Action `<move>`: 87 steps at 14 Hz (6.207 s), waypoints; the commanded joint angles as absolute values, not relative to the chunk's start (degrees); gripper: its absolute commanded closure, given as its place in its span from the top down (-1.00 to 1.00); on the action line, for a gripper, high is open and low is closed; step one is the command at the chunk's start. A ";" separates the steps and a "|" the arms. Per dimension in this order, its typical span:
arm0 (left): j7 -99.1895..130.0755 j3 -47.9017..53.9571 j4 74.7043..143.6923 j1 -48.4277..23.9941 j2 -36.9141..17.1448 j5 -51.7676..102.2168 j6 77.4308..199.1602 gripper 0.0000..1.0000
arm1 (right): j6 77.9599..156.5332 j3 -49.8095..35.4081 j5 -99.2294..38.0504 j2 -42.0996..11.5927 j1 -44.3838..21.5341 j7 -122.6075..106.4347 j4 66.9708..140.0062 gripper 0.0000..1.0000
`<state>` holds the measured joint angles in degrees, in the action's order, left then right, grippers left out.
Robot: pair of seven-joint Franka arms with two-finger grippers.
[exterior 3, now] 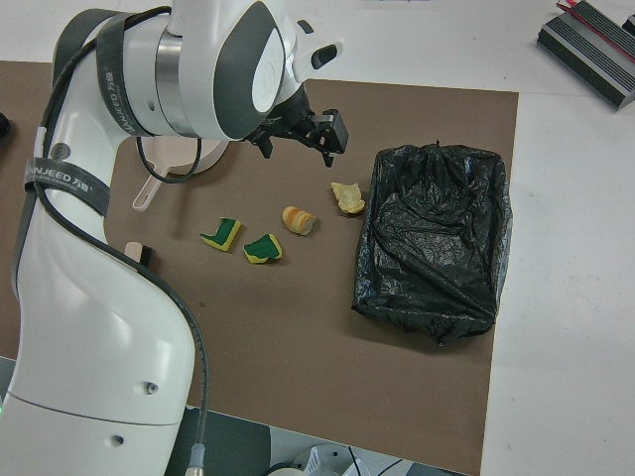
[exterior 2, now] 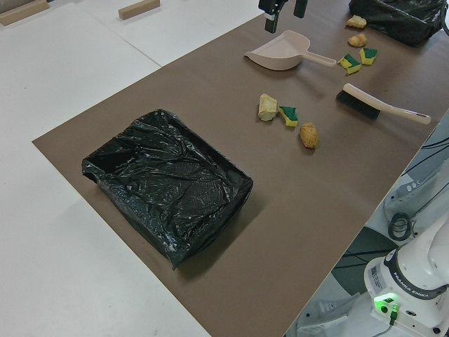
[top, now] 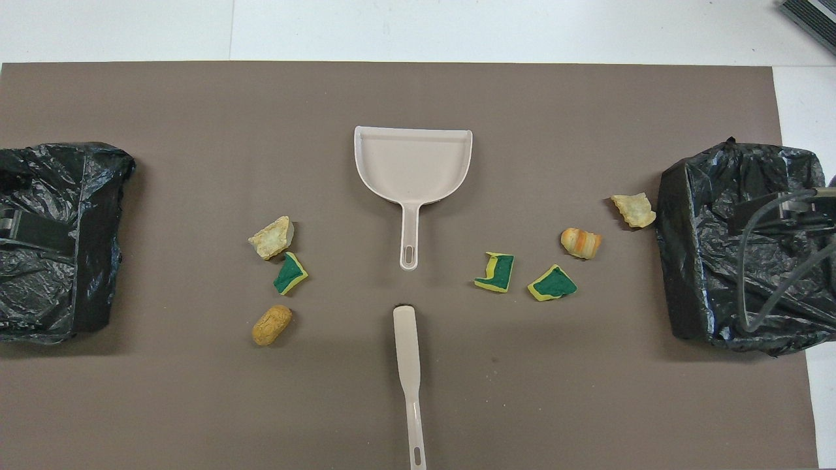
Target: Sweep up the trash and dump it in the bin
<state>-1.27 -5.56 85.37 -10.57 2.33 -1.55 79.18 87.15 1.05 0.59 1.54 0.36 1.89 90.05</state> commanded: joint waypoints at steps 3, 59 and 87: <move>3.33 -5.54 89.56 -17.74 5.27 -0.80 79.63 1.00 | 87.28 0.79 0.52 3.16 0.18 2.99 92.02 1.00; 56.51 -5.27 138.69 -65.48 4.92 4.04 134.47 -0.55 | 124.63 -4.57 -2.02 -30.50 -28.21 38.23 88.23 0.39; 43.08 -6.42 131.57 -41.50 11.34 3.25 115.05 -1.00 | 104.94 -4.48 -1.94 -19.34 -16.61 -24.04 92.63 -1.00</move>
